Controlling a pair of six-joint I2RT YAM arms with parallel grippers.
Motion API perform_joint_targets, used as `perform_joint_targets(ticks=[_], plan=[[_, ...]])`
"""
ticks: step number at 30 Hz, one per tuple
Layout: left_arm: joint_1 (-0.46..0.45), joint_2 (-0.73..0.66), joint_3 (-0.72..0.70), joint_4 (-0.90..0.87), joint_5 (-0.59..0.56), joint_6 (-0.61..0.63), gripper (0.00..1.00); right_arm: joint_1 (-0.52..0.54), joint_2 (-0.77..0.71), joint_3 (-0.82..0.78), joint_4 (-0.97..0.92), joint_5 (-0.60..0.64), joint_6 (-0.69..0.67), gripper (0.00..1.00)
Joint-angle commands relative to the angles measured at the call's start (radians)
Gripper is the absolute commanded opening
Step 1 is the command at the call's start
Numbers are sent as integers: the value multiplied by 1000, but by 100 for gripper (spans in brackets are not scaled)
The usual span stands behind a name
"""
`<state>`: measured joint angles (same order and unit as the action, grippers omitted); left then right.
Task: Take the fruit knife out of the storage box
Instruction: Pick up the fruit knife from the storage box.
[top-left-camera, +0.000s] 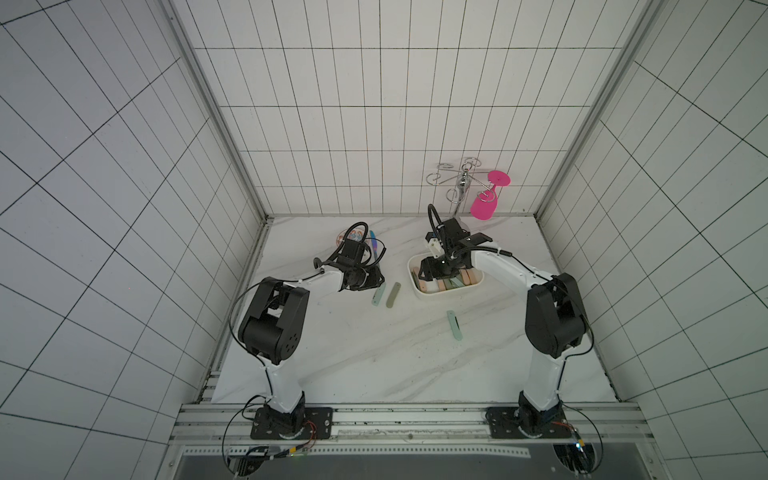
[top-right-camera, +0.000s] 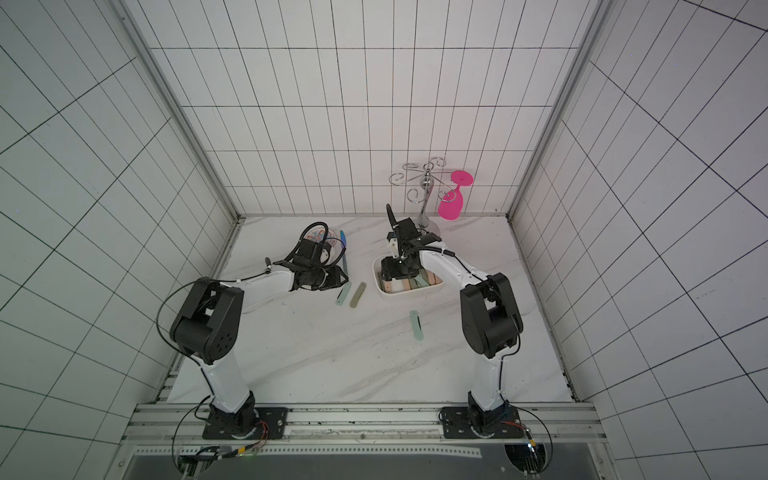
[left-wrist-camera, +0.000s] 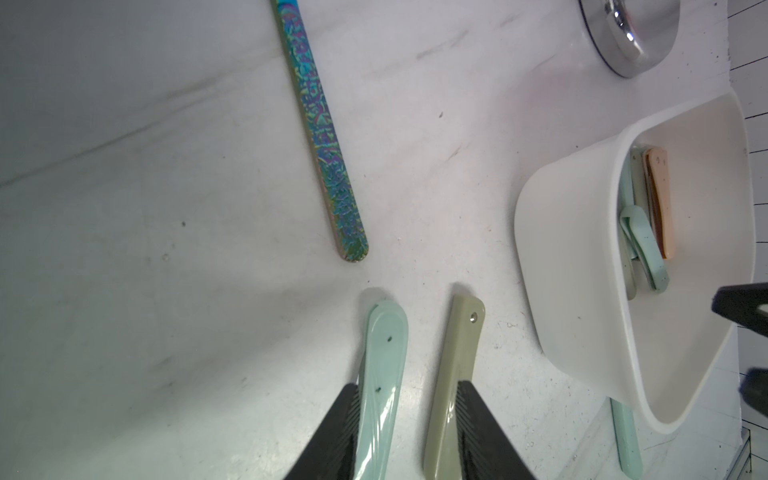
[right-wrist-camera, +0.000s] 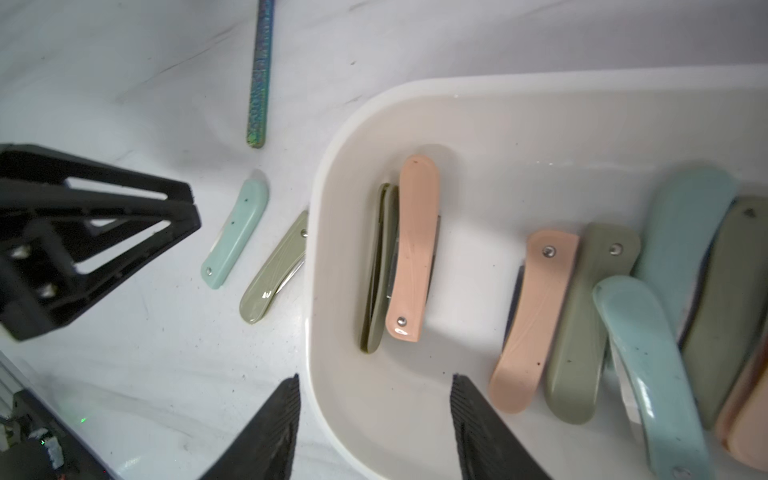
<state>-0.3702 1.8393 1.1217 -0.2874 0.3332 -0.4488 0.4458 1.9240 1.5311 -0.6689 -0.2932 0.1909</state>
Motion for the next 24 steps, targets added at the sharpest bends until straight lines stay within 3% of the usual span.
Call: perform_joint_targets(ticks=[1,24], plan=[[-1,4,-32,28,-8,-19,42,-16,46,66,-30,48,1,56],[-65,47,-134,80,-31,-99,42,-24,179,127,-31,25,-13,60]])
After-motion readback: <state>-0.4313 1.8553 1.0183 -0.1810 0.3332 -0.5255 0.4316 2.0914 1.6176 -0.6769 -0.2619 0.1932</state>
